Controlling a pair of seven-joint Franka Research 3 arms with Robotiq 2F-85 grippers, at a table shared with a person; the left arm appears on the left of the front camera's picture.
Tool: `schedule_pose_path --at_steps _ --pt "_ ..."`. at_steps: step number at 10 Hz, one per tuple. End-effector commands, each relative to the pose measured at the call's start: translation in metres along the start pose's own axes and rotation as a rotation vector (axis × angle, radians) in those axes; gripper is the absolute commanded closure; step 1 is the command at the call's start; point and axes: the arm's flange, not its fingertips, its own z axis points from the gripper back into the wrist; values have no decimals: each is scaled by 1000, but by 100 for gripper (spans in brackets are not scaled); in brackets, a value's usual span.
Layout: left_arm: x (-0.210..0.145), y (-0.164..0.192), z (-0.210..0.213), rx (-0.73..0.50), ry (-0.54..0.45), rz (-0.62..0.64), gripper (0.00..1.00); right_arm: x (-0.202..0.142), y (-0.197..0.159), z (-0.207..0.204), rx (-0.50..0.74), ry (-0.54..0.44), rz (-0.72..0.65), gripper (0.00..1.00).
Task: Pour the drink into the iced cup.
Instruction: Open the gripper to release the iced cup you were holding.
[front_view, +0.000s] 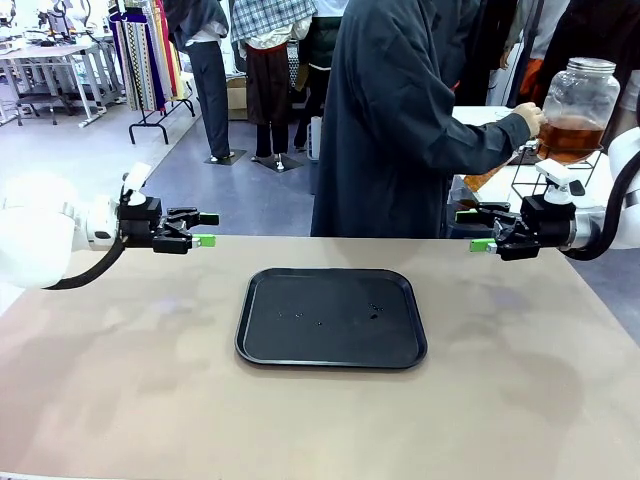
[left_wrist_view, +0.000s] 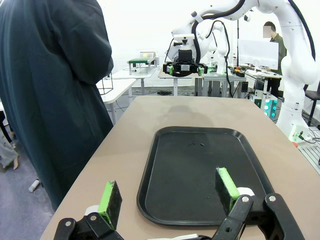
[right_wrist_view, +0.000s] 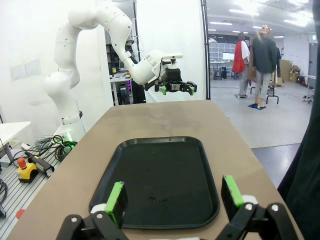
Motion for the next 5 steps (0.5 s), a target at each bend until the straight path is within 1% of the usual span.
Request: schedule_pose_path --at_steps 1,5 --pt "2 1 0 2 -1 -4 0 3 -1 -1 8 5 1 0" --pt "2 1 0 2 -1 -4 0 3 -1 -1 8 5 1 0"
